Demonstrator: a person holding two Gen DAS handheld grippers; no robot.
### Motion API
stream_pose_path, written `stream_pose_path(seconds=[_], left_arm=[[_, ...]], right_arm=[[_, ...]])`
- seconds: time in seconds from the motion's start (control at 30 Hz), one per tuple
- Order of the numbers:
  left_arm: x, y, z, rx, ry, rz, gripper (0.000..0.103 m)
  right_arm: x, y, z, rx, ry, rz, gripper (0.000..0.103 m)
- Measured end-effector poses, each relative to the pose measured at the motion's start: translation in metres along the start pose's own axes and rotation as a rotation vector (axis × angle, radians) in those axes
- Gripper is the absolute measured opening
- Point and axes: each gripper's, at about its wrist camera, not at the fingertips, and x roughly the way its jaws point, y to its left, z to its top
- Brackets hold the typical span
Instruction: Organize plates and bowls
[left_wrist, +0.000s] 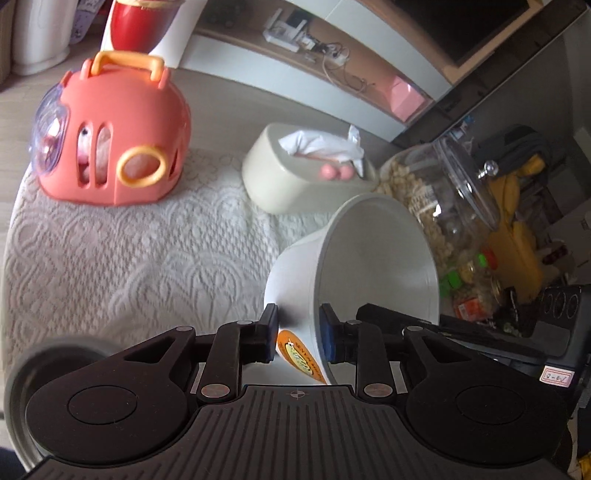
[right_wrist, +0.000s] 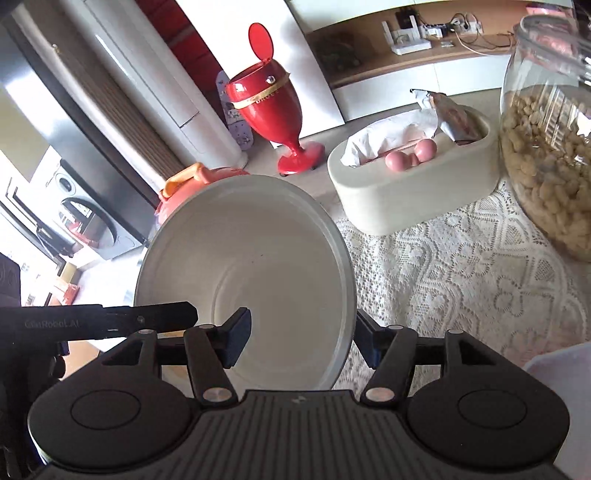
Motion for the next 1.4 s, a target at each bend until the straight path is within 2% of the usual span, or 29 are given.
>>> stream_pose_path(seconds=[0.13,0.3,0.43,0.5,0.63,0.7,0.77,0.8,0.87,0.9,0.93,1.03,1.13,1.23,1.4], left_arm=[[-0.003,-0.001,-0.045,0.006,0.065,0.027,0.026],[0.022,0.024,-0.077,-0.032,0.112,0.052,0.025],[0.01,0.032,-0.086,-0.006,0.033,0.077,0.025],[-0.002,0.036,-0.086,-0.011,0.004,0.062,0.026],[-0.025,0.05,-0.089,-0.033,-0.029,0.032,0.026],[-0.047,0.063,-0.097,-0.047,-0.086,0.041,0.026],[-0.068,0.077,-0.106,-0.056,-0.155,0.125,0.026],[-0.077,0.085,-0.111,-0.057,-0.178,0.203,0.026],[-0.087,0.102,-0.121,-0.066,-0.189,0.345,0.026],[-0.089,0.113,-0.126,-0.085,-0.179,0.393,0.026],[-0.09,0.123,-0.13,-0.113,-0.166,0.41,0.026],[-0.091,0.154,-0.14,-0.213,-0.12,0.395,0.026],[-0.089,0.176,-0.15,-0.301,-0.113,0.357,0.026],[-0.087,0.192,-0.159,-0.375,-0.145,0.293,0.033],[-0.086,0.201,-0.165,-0.392,-0.17,0.243,0.036]], right_arm=[[-0.027,0.002,-0.033,-0.028,0.057,0.003,0.062],[-0.015,-0.005,-0.072,-0.071,0.119,-0.012,0.062],[-0.009,-0.006,-0.094,-0.098,0.098,-0.047,0.064],[-0.01,-0.003,-0.098,-0.123,0.074,-0.085,0.065],[-0.02,0.003,-0.094,-0.144,0.03,-0.139,0.066],[-0.028,0.01,-0.089,-0.163,-0.018,-0.143,0.069],[-0.038,0.024,-0.083,-0.197,-0.068,-0.132,0.074],[-0.04,0.033,-0.078,-0.211,-0.078,-0.115,0.074],[-0.036,0.053,-0.067,-0.228,-0.074,-0.071,0.074],[-0.03,0.063,-0.06,-0.236,-0.06,-0.05,0.074],[-0.021,0.074,-0.054,-0.245,-0.037,-0.03,0.074],[0.024,0.106,-0.038,-0.268,0.081,0.013,0.074],[0.074,0.135,-0.038,-0.28,0.205,0.004,0.074],[0.114,0.162,-0.05,-0.369,0.247,-0.085,0.074],[0.161,0.173,-0.067,-0.419,0.33,-0.196,0.074]])
